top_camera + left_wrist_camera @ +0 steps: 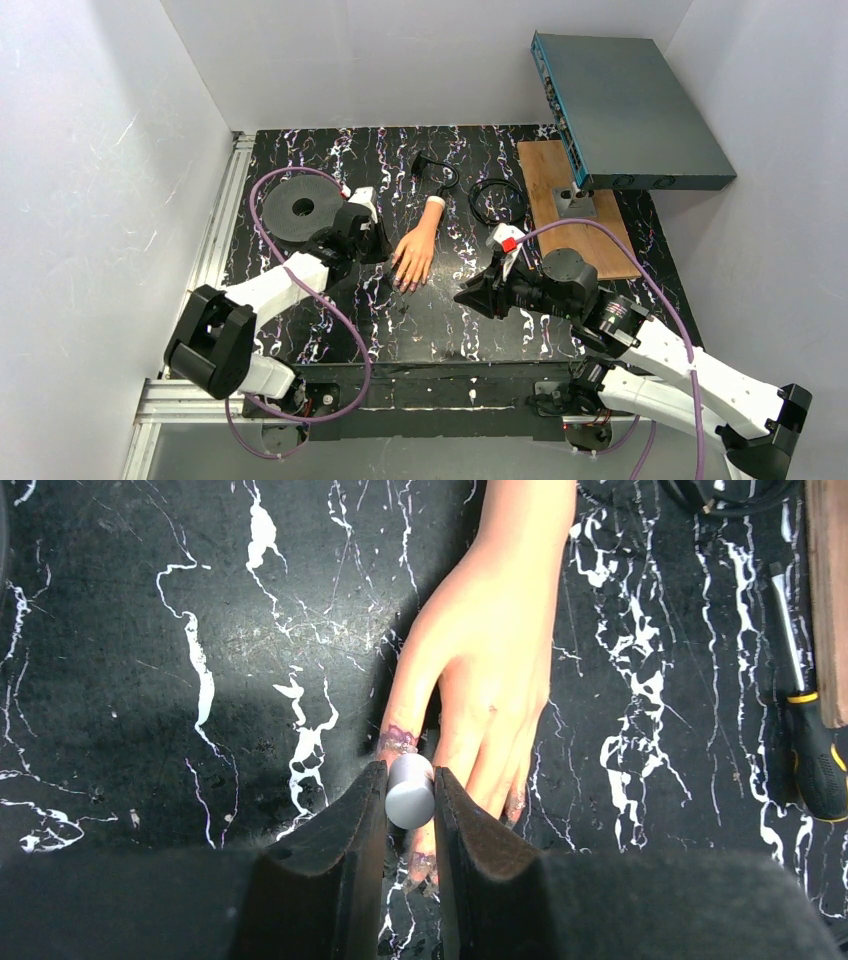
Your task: Paint the nails
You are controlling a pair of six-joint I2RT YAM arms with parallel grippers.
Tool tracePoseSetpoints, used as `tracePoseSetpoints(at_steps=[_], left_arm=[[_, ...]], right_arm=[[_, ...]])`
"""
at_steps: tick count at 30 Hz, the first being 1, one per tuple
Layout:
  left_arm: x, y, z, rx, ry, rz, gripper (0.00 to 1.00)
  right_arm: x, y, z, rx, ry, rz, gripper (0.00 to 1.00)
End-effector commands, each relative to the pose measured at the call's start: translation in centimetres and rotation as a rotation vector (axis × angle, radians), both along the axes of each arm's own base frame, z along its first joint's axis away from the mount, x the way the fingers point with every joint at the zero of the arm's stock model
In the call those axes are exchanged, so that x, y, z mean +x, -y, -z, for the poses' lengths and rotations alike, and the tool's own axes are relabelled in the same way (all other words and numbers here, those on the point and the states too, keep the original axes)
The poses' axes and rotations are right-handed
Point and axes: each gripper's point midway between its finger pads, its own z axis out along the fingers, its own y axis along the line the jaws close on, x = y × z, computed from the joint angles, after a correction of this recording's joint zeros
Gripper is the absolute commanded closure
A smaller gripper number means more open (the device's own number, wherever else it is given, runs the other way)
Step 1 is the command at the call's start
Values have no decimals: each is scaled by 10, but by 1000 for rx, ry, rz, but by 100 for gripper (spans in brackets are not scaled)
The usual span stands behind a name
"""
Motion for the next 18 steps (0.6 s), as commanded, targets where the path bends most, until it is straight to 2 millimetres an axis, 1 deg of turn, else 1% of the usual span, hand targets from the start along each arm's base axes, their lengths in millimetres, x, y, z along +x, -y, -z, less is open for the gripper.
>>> tracePoseSetpoints(at_steps=[1, 8, 18], left_arm=[[13, 1, 0, 16, 7, -15, 100], [10, 0, 16, 30, -26, -17, 100], [-2, -5, 20, 24, -40, -18, 100]], right_arm=[[-1, -1, -23, 71, 47, -1, 99], [0, 0, -21, 67, 51, 3, 99], [0, -2, -23, 71, 54, -3, 99]])
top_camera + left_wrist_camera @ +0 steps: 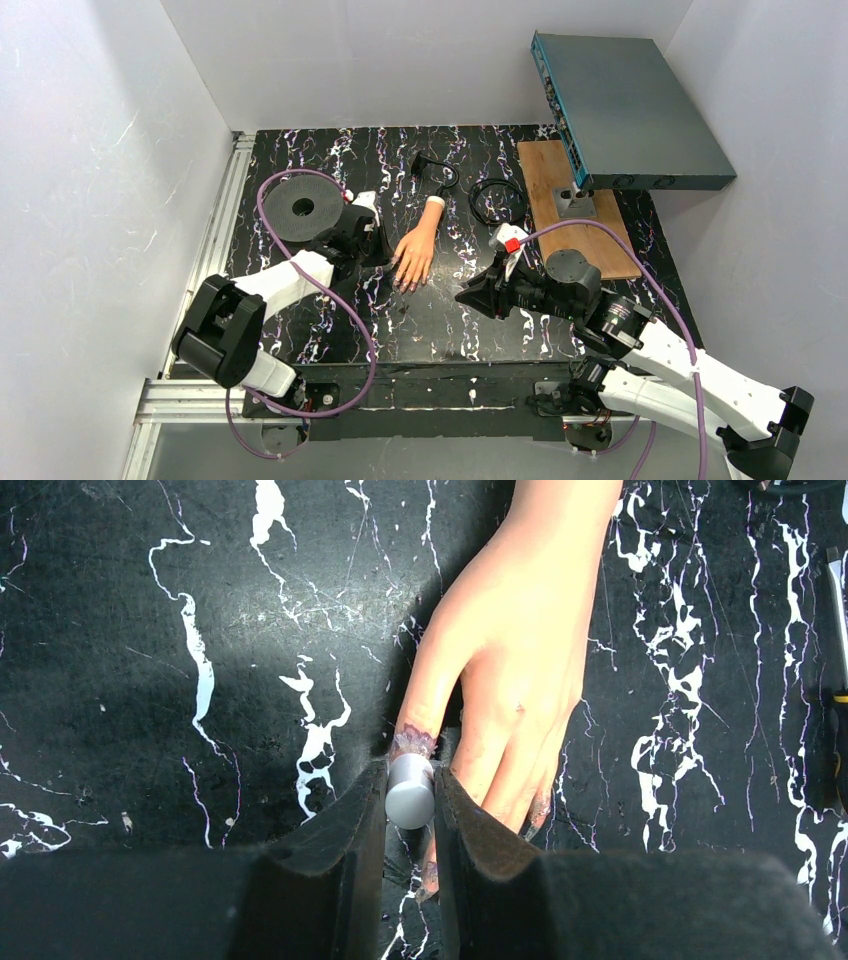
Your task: Paint the nails
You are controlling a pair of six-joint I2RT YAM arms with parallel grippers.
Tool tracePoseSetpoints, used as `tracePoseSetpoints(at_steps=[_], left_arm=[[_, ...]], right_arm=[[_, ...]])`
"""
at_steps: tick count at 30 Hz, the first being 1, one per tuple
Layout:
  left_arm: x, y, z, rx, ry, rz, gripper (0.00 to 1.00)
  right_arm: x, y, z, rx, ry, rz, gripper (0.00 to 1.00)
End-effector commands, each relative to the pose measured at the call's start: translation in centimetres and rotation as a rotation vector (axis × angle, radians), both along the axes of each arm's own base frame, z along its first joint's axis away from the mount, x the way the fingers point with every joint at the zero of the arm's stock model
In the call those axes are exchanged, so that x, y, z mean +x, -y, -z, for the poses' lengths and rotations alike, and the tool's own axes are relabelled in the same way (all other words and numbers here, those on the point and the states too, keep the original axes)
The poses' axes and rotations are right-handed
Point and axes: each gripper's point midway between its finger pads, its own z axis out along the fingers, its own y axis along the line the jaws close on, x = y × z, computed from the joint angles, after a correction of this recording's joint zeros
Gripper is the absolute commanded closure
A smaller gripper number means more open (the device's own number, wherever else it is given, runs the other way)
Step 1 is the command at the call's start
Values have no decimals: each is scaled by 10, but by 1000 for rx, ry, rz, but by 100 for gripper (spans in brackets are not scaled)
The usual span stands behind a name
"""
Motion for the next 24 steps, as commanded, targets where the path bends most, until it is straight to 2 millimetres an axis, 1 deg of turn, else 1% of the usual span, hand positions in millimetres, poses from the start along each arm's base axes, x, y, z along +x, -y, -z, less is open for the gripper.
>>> tracePoseSetpoints(at_steps=[1, 5, 15, 18, 24], left_arm=[[-5, -7, -4, -2, 14, -19, 100], [-10, -10, -5, -1, 10, -19, 100], [-24, -8, -6, -33, 4, -3, 100], [-27, -8, -11, -42, 13, 4, 100], [-21, -9, -29, -42, 58, 1, 100]], right_arm=[[1, -4, -19, 57, 42, -4, 99], [0, -3, -20, 61, 43, -7, 99], [-1, -2, -22, 68, 41, -9, 99], [-2, -2, -24, 69, 44, -10, 99], [-2, 0, -26, 62, 49, -9, 99]])
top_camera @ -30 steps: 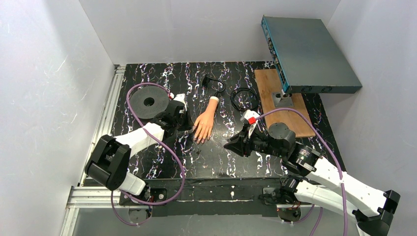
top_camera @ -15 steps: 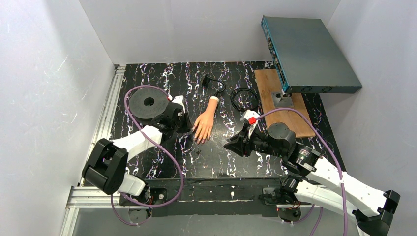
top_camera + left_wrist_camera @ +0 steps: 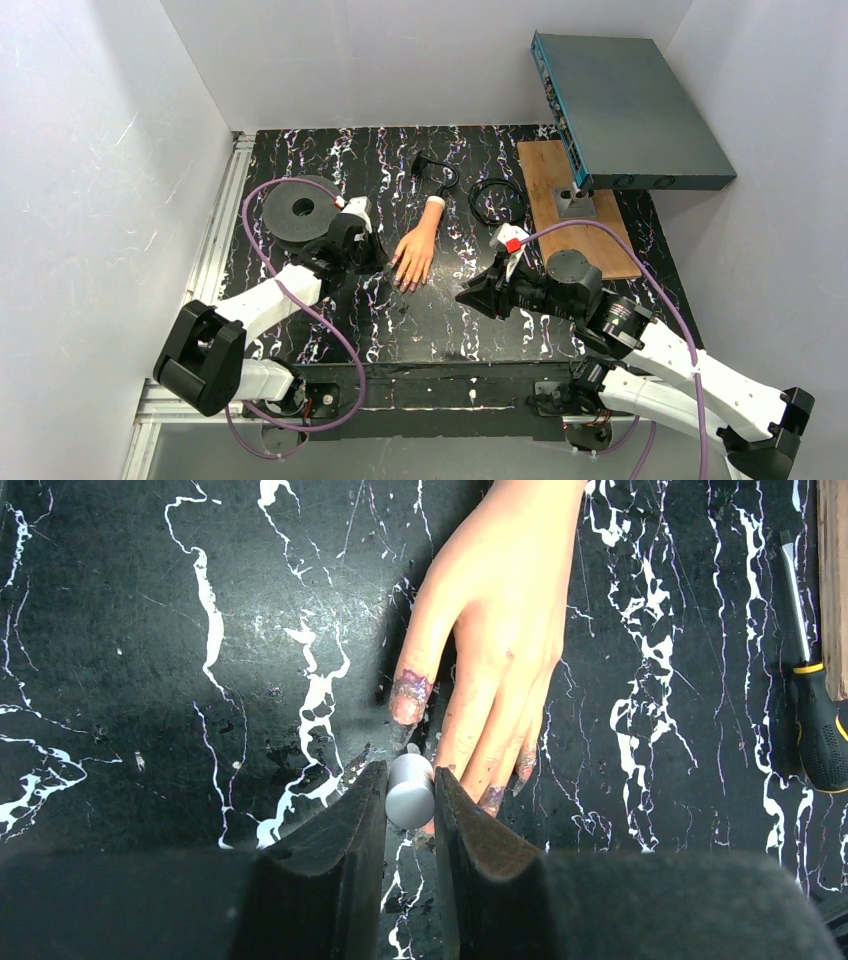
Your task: Paint the nails
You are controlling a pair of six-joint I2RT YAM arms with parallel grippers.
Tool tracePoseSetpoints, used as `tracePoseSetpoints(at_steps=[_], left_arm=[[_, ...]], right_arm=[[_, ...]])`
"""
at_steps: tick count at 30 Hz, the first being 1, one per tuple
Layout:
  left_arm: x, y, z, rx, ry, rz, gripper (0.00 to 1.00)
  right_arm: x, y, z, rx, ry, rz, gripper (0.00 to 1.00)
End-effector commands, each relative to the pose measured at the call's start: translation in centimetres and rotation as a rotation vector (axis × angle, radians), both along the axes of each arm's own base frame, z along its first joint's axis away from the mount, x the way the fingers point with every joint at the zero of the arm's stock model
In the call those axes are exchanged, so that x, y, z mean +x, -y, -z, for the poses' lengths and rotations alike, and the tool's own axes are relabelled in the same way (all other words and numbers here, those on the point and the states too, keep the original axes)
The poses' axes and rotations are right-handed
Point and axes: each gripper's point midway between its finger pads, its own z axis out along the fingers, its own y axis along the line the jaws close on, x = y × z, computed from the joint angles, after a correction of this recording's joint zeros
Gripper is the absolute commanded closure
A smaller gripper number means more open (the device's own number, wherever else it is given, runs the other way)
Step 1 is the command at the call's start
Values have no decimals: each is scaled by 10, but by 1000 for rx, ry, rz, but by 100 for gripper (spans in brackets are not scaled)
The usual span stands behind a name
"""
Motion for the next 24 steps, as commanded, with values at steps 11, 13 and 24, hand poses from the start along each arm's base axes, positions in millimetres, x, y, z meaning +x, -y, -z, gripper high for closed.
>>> tracePoseSetpoints(at_steps=[11, 13, 24], left_arm=[[29, 16, -17, 4, 57, 21, 100], [32, 16, -13, 17, 46, 12, 100], [20, 7, 5, 36, -1, -7, 100]], right_arm=[[-1, 2, -22, 47, 48, 2, 99], [-1, 3, -22, 47, 50, 5, 99], [2, 2, -17, 33, 53, 11, 99]])
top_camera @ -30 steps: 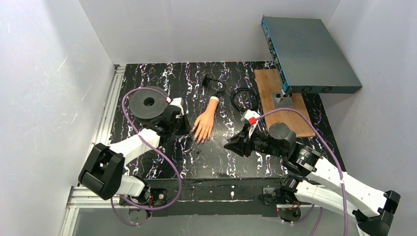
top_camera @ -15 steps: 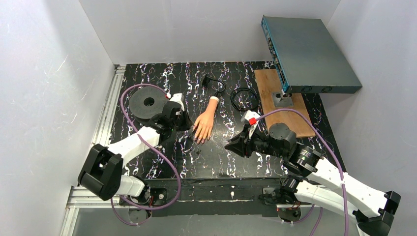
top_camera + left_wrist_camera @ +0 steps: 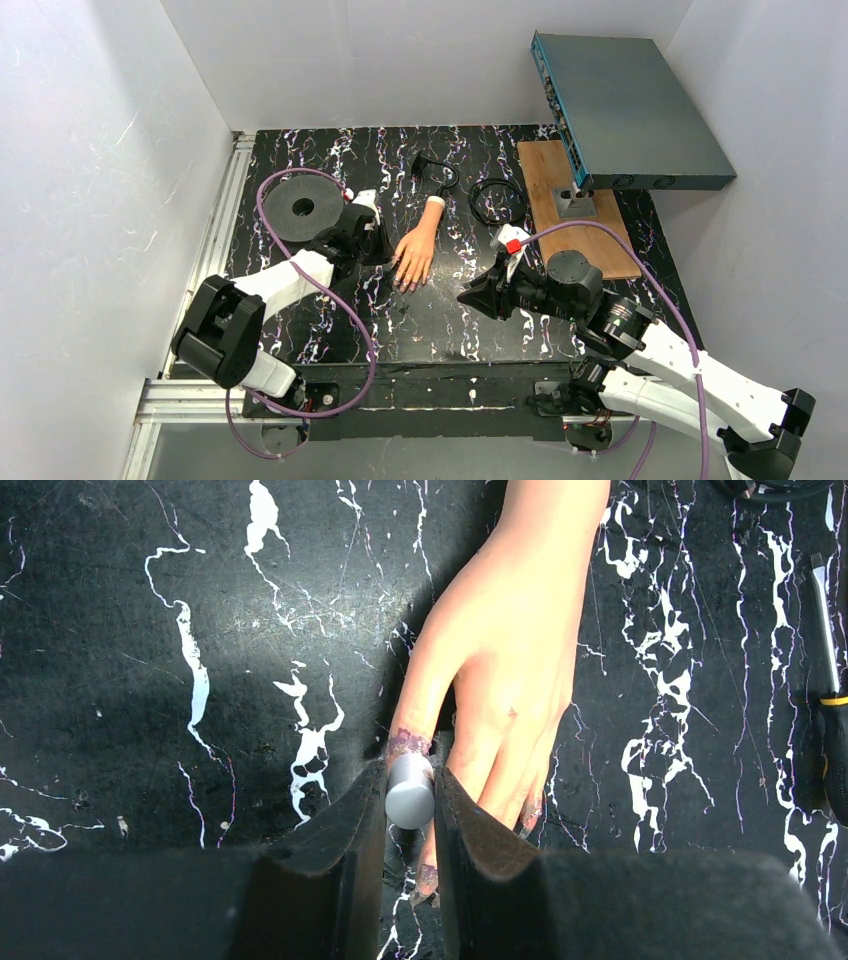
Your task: Paint the nails
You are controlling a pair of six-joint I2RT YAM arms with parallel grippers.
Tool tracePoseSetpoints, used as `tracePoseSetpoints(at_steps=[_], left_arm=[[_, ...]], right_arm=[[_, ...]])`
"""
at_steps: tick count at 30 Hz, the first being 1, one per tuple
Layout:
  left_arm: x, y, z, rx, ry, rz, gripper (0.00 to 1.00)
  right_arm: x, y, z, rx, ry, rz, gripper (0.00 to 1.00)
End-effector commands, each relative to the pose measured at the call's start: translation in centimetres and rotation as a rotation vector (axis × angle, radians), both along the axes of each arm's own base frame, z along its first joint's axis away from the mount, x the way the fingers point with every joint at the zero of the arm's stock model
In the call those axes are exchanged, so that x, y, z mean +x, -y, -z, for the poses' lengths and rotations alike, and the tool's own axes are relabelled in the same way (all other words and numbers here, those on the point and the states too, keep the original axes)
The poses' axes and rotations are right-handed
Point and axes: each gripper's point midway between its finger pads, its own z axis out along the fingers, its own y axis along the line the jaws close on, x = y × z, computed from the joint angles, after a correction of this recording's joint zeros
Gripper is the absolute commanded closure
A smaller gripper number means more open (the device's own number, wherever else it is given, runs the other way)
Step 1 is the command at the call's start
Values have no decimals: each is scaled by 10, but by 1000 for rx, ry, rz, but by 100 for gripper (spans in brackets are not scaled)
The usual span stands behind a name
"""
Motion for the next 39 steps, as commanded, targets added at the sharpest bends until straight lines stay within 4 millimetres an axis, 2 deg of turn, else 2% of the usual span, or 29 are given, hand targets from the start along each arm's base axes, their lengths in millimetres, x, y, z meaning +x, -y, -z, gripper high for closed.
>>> tracePoseSetpoints(at_steps=[1, 13, 21, 25, 30, 34, 39], left_arm=[[-6, -6, -3, 8, 11, -14, 100], [-22, -14, -2, 0, 2, -20, 100], [-25, -15, -29, -14, 37, -11, 100], [-18, -14, -41, -9, 67, -10, 100], [-5, -8, -44, -7, 76, -13, 100], [4, -4, -41, 3, 74, -17, 100], [7, -4, -26, 30, 42, -16, 100]], right_arm=[[2, -2, -21, 48, 55, -2, 99], [2, -7, -22, 54, 47, -14, 99], [2, -5, -21, 53, 42, -7, 99], [1, -6, -22, 59, 41, -9, 99], [1, -5, -22, 59, 38, -8, 99], [0, -3, -21, 60, 37, -5, 99], [0, -2, -21, 57, 39, -1, 99]])
